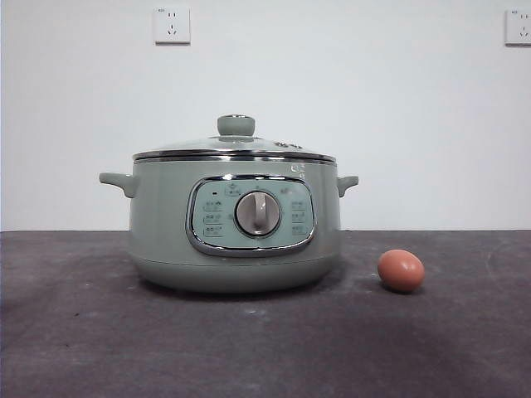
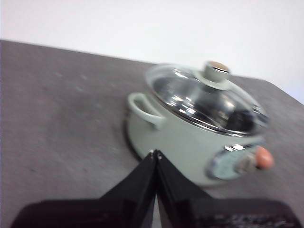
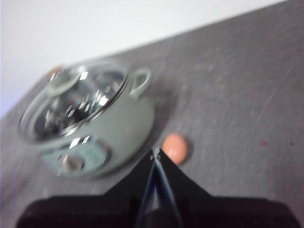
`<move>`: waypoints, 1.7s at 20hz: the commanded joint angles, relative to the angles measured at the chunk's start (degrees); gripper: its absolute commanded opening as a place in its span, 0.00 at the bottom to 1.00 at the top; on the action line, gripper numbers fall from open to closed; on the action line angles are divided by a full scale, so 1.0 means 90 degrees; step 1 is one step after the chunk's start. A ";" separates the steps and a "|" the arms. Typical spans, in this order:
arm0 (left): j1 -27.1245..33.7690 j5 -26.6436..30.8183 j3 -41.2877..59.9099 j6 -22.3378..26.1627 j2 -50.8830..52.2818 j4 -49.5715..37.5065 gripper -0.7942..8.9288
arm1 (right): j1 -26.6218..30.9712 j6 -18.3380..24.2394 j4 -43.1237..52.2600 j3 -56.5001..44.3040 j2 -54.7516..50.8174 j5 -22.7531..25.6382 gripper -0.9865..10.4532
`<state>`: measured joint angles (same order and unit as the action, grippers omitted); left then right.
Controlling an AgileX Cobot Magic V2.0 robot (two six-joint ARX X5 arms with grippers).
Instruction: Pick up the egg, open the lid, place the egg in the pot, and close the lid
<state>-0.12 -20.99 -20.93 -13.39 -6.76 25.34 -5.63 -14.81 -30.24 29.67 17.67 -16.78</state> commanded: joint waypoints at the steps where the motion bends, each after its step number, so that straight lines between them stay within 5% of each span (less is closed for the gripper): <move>1: 0.0019 -0.0483 -0.0447 0.0032 -0.0355 0.0355 0.08 | -0.0010 0.0959 -0.0879 0.0780 0.0537 -0.0172 0.08; 11: 0.0012 -0.1870 -0.2059 0.0894 -0.1846 0.1945 0.08 | -0.0012 0.1953 -0.3495 0.2812 0.2130 -0.0311 0.08; 18: 0.0010 -0.1872 -0.2523 0.1331 -0.2246 0.2817 0.09 | -0.0012 0.1991 -0.3980 0.3070 0.2497 -0.0291 0.10; 19: 0.0010 -0.1860 -0.2523 0.1324 -0.2244 0.2817 0.17 | -0.0012 0.1991 -0.3976 0.3070 0.2497 -0.0291 0.15; 22: 0.0010 -0.1860 -0.2523 0.1280 -0.2246 0.2824 0.76 | -0.0012 0.1984 -0.3976 0.3070 0.2533 -0.0291 0.60; 34: 0.0010 -0.1865 -0.2526 0.1277 -0.2246 0.2812 0.76 | -0.0036 0.1974 -0.3536 0.3070 0.3473 -0.0308 0.61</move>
<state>-0.12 -37.71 -43.55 -2.39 -27.03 50.92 -5.89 2.79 -62.41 57.10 48.86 -19.51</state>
